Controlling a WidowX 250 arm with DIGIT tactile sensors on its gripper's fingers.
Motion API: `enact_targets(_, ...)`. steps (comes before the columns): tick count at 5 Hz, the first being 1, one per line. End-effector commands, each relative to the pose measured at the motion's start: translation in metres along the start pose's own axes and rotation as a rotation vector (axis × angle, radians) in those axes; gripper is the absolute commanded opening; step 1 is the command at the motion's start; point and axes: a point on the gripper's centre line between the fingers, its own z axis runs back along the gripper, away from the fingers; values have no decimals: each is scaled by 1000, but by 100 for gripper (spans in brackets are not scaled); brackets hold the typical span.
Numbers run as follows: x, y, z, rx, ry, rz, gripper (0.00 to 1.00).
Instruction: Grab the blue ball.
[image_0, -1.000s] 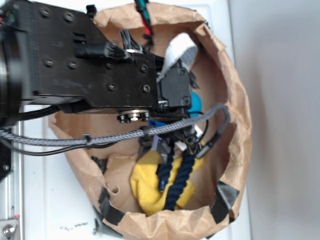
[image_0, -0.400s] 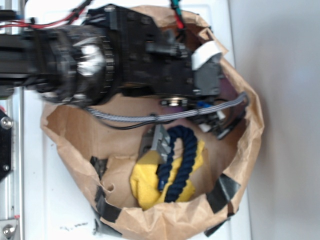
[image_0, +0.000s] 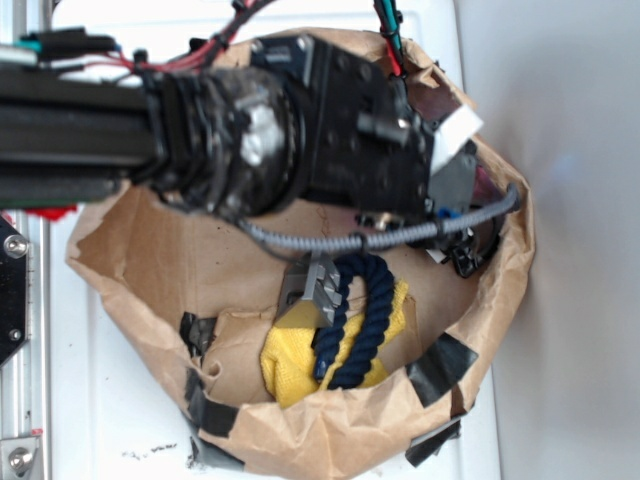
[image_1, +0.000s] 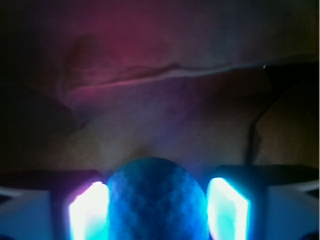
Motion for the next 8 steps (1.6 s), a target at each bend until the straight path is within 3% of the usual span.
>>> enact_targets(1,3,19,18,33,-12,-4,0)
enact_targets(2,2,20,35,-5,24,1,0)
enact_targets(3,2,23,72,10,-12,-63,0)
enact_targets(4,0,35,118,-42,21,-135,0)
enact_targets(5,2,37,149,-78,78,-159,0)
enact_targets(6,3,34,167,-132,204,-170,0)
enact_targets(7,0,25,178,-173,264,-186,0)
enact_targets(8,-8,16,178,-161,218,-186,0)
